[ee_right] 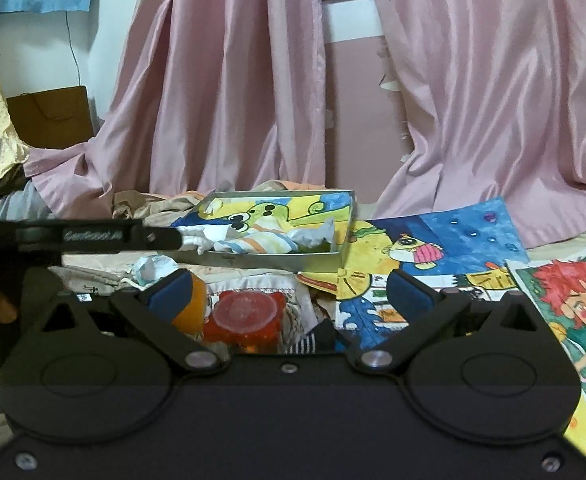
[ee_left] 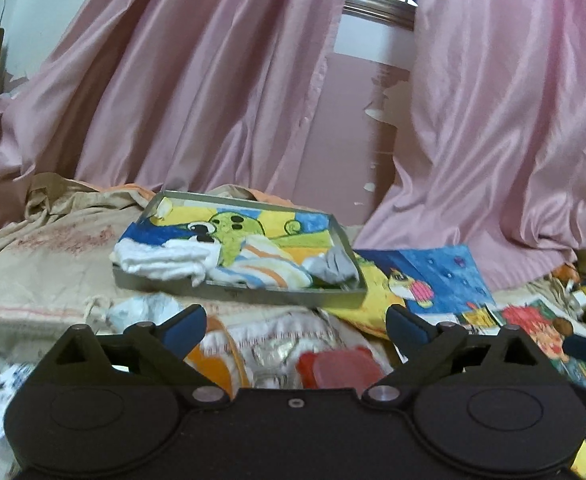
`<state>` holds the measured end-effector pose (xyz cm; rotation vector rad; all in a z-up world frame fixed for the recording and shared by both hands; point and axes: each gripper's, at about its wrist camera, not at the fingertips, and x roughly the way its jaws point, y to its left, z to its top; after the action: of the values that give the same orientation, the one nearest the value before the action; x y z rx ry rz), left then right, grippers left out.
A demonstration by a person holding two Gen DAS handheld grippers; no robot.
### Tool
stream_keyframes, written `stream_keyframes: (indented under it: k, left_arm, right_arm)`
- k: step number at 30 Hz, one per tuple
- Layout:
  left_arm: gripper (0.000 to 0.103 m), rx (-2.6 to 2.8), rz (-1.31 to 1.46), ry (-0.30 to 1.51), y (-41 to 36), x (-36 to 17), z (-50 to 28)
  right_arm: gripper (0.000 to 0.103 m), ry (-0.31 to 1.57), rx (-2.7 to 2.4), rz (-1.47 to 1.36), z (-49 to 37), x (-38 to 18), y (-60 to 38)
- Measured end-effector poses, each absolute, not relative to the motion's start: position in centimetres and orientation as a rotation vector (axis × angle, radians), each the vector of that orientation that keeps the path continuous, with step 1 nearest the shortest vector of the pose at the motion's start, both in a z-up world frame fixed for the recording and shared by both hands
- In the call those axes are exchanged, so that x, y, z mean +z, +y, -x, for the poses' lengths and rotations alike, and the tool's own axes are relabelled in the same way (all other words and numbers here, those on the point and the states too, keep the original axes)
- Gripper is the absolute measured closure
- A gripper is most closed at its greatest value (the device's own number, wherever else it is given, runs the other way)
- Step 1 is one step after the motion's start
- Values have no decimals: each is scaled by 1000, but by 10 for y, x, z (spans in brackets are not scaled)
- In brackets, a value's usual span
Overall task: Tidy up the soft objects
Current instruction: 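Withdraw both open tools from the tray back over the pile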
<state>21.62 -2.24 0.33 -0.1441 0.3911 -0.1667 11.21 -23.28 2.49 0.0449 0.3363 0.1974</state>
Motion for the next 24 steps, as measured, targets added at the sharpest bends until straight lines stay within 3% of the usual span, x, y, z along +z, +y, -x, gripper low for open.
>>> stream_keyframes:
  k: [13, 24]
  left_arm:
    - [2, -101, 101, 474, -24, -21, -109]
    - [2, -76, 54, 536, -29, -29, -77]
  right_arm:
    - [0, 461, 90, -15, -59, 15, -242]
    - [0, 540, 96, -35, -38, 9, -240]
